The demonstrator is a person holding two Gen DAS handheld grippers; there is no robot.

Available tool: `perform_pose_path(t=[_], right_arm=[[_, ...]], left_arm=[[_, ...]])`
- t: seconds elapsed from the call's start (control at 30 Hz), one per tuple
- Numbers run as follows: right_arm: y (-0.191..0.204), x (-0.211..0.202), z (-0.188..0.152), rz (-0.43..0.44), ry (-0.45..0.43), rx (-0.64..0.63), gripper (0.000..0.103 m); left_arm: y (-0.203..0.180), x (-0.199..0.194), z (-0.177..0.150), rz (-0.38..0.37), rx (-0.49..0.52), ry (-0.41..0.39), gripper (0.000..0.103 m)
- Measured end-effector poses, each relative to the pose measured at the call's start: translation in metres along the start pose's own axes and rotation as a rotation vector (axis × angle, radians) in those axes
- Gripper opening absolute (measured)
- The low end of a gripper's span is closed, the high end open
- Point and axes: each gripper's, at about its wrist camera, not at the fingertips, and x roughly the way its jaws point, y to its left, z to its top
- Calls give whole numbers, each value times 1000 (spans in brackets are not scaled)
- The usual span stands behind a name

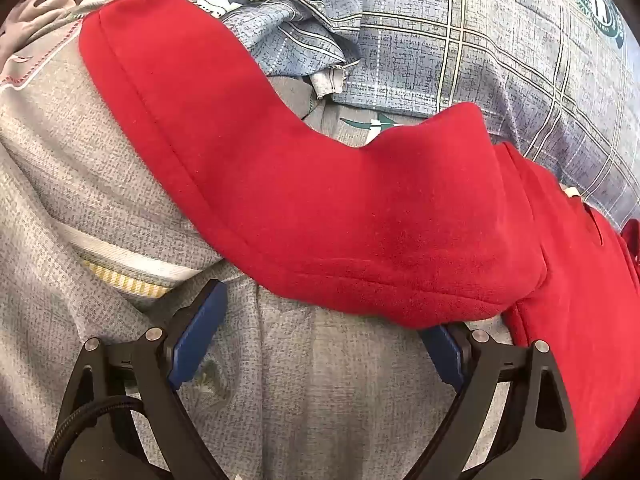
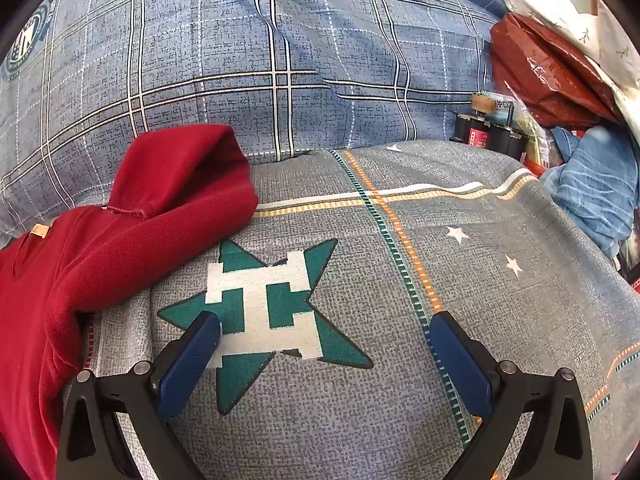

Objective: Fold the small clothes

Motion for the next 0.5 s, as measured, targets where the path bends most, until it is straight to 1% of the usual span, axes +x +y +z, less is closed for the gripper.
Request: perform_pose_path(t=[0.2, 0.43, 0.5], right_arm=[[0, 0, 0, -1, -1, 0, 103], [0, 0, 0, -2, 0, -1, 103], [0, 0, 0, -3, 1, -2, 103]], left_arm=[[-8, -5, -5, 4, 30, 17, 92], [-13, -12, -6, 10, 19, 46, 92], [-17, -18, -7, -3, 27, 33, 92]])
